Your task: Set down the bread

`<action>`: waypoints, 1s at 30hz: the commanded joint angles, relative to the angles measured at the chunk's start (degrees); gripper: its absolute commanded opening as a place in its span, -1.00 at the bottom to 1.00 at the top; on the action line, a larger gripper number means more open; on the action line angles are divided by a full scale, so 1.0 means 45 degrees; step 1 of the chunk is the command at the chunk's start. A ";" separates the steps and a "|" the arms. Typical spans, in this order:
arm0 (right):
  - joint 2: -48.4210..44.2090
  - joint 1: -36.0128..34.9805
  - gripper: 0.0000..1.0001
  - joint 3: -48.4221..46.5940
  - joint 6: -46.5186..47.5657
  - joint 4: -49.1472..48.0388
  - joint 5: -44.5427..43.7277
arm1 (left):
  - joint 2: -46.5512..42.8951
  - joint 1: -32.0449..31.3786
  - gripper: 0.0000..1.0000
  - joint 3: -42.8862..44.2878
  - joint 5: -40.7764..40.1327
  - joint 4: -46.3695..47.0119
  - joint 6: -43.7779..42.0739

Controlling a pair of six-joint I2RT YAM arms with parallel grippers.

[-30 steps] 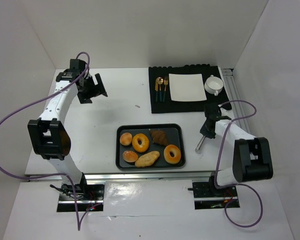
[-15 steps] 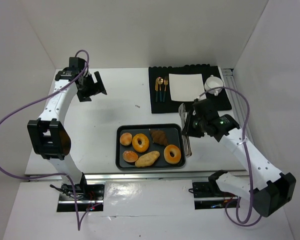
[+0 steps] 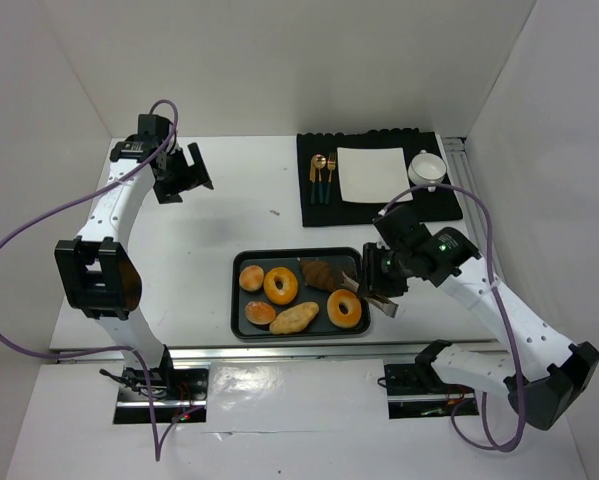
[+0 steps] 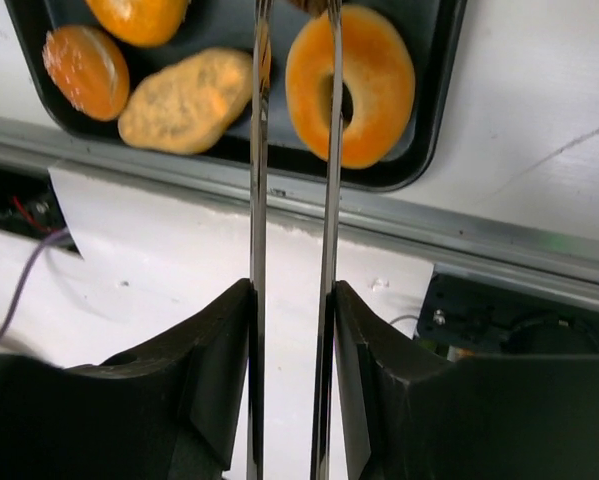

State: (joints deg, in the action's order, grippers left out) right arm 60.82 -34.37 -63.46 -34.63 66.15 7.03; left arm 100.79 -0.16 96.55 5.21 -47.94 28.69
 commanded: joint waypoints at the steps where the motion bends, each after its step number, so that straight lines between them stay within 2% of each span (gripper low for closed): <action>1: -0.0175 -0.0582 -0.12 -0.0780 -0.0214 0.1373 0.0273 | -0.0328 -0.0042 0.99 0.0243 0.0033 0.0205 -0.0105; 9: -0.0059 -0.1833 -0.12 -0.1132 -0.0390 0.1939 0.0138 | -0.0816 -0.0042 0.99 -0.0128 0.0150 0.0322 -0.0105; 16: 0.0468 -0.2576 0.02 -0.0897 -0.0390 0.1941 -0.0289 | -0.0816 -0.0042 0.99 -0.0245 0.0150 0.0459 -0.0105; 21: 0.0606 -0.2811 0.02 -0.0897 -0.0390 0.1941 -0.0663 | -0.0816 -0.0042 0.99 -0.0245 0.0150 0.0459 -0.0105; 30: 0.1366 -0.3338 0.02 -0.0233 -0.0273 0.0788 -0.0800 | -0.0699 -0.0159 0.99 -0.0480 0.0267 0.0576 0.0012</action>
State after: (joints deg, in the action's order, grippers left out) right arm 66.13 -48.34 -65.01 -36.14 71.96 4.67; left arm 99.77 -0.58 95.20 5.32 -46.61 28.71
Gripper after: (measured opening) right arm 0.513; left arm 0.993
